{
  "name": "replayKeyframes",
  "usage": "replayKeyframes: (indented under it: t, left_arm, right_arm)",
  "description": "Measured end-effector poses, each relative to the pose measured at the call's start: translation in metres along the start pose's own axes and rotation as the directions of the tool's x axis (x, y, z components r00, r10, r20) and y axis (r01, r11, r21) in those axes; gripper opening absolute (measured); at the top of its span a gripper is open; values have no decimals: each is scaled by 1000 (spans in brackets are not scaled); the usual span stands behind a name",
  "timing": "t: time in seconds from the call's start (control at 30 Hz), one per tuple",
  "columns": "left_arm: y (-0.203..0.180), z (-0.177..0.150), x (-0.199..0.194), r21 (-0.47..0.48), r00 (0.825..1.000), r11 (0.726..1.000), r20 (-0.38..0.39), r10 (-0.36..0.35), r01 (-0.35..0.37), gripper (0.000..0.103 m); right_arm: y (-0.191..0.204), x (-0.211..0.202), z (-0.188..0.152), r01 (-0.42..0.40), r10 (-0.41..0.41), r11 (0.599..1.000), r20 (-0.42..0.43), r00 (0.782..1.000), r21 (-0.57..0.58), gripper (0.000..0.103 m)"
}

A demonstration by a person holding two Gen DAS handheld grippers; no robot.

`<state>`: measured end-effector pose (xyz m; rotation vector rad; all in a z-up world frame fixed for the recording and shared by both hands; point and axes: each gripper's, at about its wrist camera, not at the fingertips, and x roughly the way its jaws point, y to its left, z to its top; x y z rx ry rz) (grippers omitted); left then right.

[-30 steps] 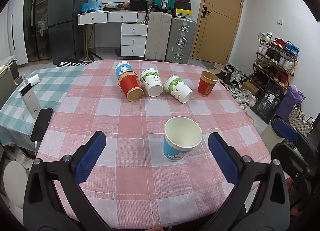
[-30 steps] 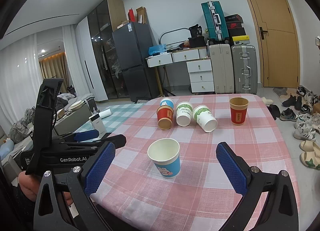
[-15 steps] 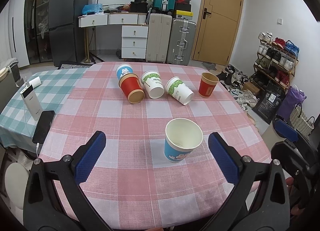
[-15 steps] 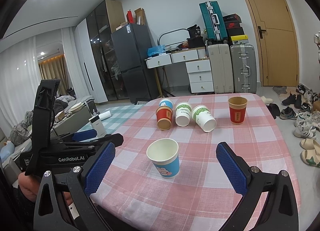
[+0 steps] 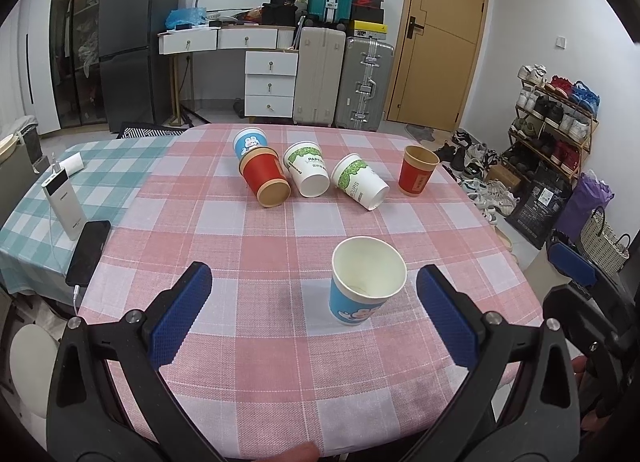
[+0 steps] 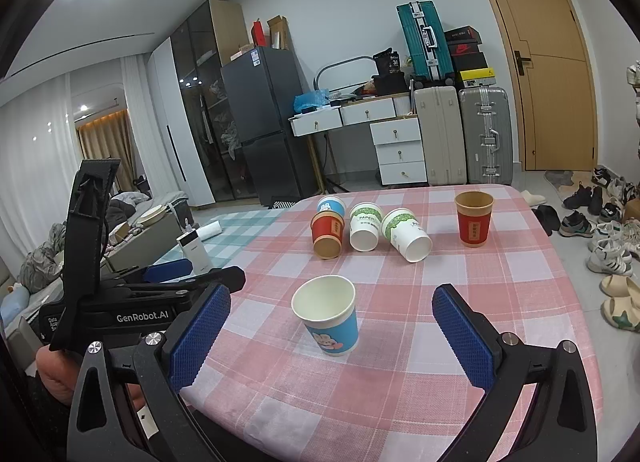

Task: Flip cup upright

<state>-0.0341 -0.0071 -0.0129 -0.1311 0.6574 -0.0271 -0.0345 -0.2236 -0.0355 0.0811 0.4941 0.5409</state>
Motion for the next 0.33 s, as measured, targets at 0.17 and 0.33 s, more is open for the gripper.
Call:
replayKeyframes:
  t: [0.17, 0.33]
  left_arm:
    - [0, -2, 1, -1, 1000, 1000, -1, 14, -14, 102]
    - [0, -4, 0, 13, 1000, 1000, 22, 20, -20, 102]
  right_arm:
    - [-1, 0, -1, 2, -2, 1000, -4, 1000, 5, 103]
    - [-4, 3, -4, 4, -4, 1000, -10, 1000, 15, 103]
